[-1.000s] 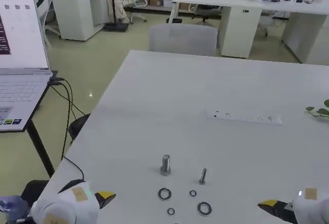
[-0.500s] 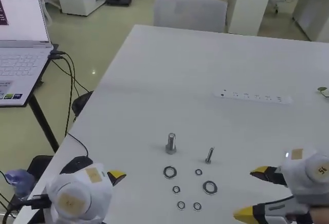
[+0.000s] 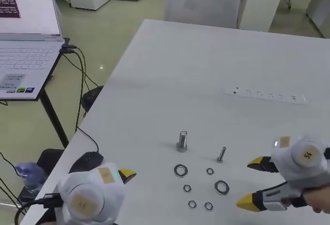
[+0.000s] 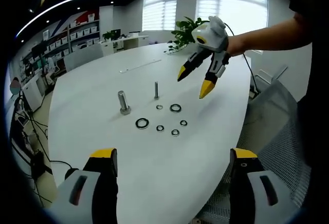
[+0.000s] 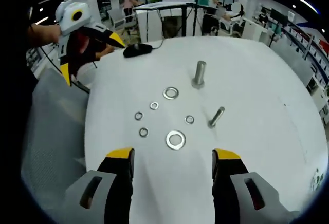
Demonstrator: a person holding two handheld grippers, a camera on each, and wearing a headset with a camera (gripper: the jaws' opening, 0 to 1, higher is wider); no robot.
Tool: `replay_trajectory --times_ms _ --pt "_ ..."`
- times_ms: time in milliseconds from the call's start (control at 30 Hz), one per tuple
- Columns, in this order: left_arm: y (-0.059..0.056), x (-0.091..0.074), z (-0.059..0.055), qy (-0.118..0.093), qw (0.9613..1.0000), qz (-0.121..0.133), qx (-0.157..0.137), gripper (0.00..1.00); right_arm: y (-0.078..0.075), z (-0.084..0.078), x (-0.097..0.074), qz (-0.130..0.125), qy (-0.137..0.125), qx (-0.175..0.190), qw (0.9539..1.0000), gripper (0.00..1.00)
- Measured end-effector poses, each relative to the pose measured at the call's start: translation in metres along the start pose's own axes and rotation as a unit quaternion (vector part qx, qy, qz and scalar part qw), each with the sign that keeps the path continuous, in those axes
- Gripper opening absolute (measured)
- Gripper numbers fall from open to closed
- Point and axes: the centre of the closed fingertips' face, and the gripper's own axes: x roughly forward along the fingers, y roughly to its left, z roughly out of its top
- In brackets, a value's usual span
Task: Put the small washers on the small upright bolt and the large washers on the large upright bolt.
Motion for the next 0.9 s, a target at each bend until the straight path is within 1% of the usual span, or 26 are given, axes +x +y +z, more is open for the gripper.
replay_trajectory --times_ms 67,233,333,400,500,633,733,900 --pt "0.0 -0.001 -0.002 0.003 1.0 -0.001 0.002 0.89 0.0 0.003 0.003 0.006 0.001 -0.003 1.0 0.6" --pt "0.001 -0.002 -0.003 0.003 1.0 -0.003 0.003 0.89 -0.003 0.0 0.014 0.014 0.021 -0.02 0.9995 0.58" --pt "0.002 -0.002 -0.008 0.016 0.9998 -0.008 0.009 0.87 -0.003 -0.003 0.022 0.023 0.038 -0.031 0.9985 0.55" --pt "0.001 -0.002 -0.006 0.012 0.9998 -0.012 0.004 0.86 -0.003 -0.004 0.025 0.024 0.047 -0.039 0.9978 0.55" --pt "0.001 -0.002 -0.004 0.008 0.9998 -0.013 0.009 0.87 -0.003 -0.004 0.03 0.029 0.056 -0.046 0.9969 0.53" --pt "0.001 0.001 -0.004 0.011 0.9997 -0.014 0.014 0.87 -0.005 -0.005 0.036 0.035 0.07 -0.067 0.9947 0.51" --pt "0.001 0.003 -0.003 0.011 0.9997 -0.015 0.016 0.86 -0.005 -0.009 0.04 0.045 0.092 -0.097 0.9901 0.48" --pt "0.003 0.004 -0.001 0.01 0.9997 -0.015 0.017 0.85 -0.007 -0.006 0.048 0.052 0.103 -0.124 0.9855 0.46"
